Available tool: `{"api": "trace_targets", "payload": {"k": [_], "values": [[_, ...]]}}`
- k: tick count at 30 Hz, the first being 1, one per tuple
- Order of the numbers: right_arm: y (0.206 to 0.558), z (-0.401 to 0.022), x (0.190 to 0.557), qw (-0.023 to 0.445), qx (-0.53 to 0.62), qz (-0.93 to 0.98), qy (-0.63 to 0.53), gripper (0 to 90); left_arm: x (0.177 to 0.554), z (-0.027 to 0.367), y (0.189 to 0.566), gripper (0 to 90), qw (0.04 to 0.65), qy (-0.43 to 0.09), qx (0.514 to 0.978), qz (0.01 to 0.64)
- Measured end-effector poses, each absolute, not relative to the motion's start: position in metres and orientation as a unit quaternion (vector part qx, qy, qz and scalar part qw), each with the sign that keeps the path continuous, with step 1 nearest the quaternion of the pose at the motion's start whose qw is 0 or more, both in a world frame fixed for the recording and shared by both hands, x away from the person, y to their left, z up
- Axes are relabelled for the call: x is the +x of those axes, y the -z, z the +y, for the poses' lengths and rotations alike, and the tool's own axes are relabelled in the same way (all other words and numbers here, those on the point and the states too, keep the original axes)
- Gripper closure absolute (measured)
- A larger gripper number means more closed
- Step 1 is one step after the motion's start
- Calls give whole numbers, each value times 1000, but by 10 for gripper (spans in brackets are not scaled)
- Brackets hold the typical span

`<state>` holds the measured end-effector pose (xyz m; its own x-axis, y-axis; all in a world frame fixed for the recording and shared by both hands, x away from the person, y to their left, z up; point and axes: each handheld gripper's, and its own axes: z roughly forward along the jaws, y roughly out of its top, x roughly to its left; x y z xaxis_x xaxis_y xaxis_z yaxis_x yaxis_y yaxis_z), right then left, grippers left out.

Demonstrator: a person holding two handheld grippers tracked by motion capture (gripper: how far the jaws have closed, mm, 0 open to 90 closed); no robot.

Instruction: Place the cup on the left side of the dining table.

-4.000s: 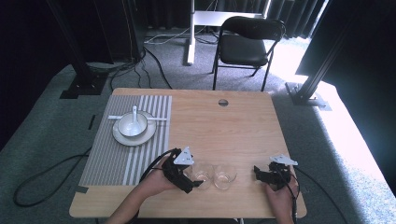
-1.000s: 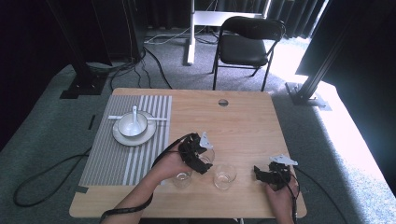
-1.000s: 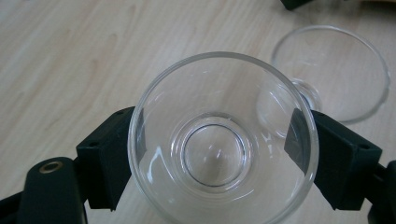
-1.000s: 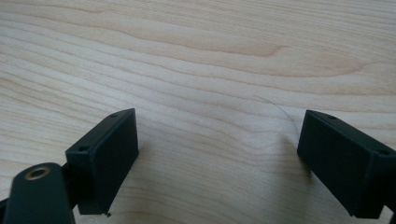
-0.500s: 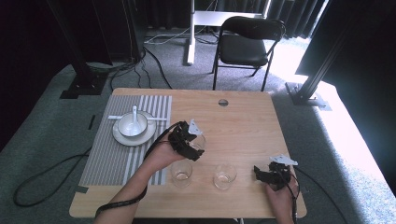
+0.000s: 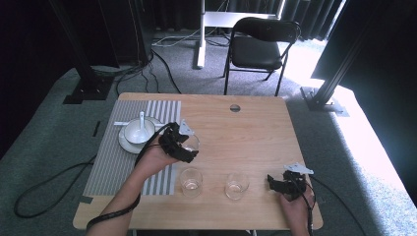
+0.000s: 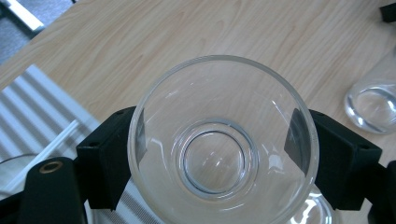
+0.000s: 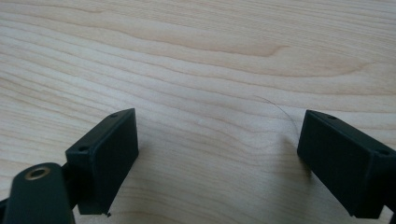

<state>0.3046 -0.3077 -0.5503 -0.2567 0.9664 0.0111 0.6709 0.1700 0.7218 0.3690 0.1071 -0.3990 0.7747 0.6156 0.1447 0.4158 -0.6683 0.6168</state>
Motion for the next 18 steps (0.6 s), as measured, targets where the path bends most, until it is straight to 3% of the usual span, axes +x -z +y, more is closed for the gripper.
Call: {"api": "trace_targets", "payload": {"k": [18], "values": [[550, -308, 305, 235, 562, 728, -314, 119, 365, 161, 401, 186, 276, -185, 882, 334]]}}
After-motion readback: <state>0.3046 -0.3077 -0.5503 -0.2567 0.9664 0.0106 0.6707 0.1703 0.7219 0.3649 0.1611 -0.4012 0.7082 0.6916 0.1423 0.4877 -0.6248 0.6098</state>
